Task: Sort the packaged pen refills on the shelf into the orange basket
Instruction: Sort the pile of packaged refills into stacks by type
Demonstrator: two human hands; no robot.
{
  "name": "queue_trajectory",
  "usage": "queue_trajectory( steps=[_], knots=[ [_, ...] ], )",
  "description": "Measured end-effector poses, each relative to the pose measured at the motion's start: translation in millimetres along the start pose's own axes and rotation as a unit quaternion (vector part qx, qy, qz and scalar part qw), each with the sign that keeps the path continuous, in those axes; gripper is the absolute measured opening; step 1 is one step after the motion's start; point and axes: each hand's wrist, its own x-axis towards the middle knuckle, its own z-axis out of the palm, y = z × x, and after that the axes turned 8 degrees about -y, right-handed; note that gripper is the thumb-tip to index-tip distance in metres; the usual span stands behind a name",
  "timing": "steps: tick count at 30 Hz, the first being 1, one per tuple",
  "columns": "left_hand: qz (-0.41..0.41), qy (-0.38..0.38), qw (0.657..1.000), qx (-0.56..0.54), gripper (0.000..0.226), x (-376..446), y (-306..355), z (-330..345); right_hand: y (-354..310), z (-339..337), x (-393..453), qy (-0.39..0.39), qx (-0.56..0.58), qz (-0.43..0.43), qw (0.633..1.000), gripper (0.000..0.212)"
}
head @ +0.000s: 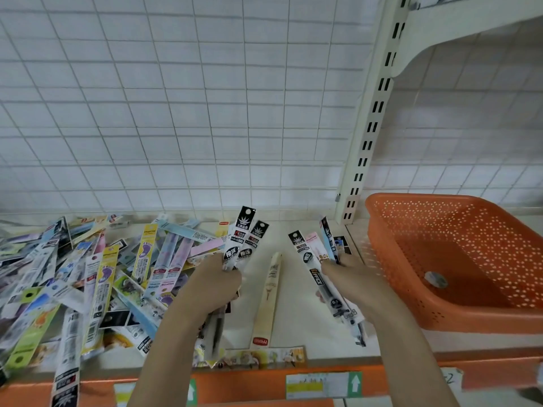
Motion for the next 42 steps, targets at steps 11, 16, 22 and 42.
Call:
queue_trajectory(
  steps=[11,16,22,42],
  knots=[
    [-0.014,0.014,0.964,0.266,0.033,8.6,0.9,43.9,6.9,-0.9,0.9,0.022,0.047,-0.048,0.997,0.020],
    [-0.016,0.035,0.965,0.260,0.027,13.1,7.8,41.6,12.8,-5.2,-3.5,0.032,-0.006,-0.062,0.998,0.031],
    [0.036,0.072,0.997,-0.006,0.006,-1.2,26.9,24.6,12.2,-6.6,-8.3,0.034,-0.030,-0.074,0.996,0.024],
    [0.089,0.318,0.933,-0.143,0.009,-59.4,4.7,-21.0,-12.5,19.2,14.9,-0.064,0.010,-0.092,0.994,0.016]
  ],
)
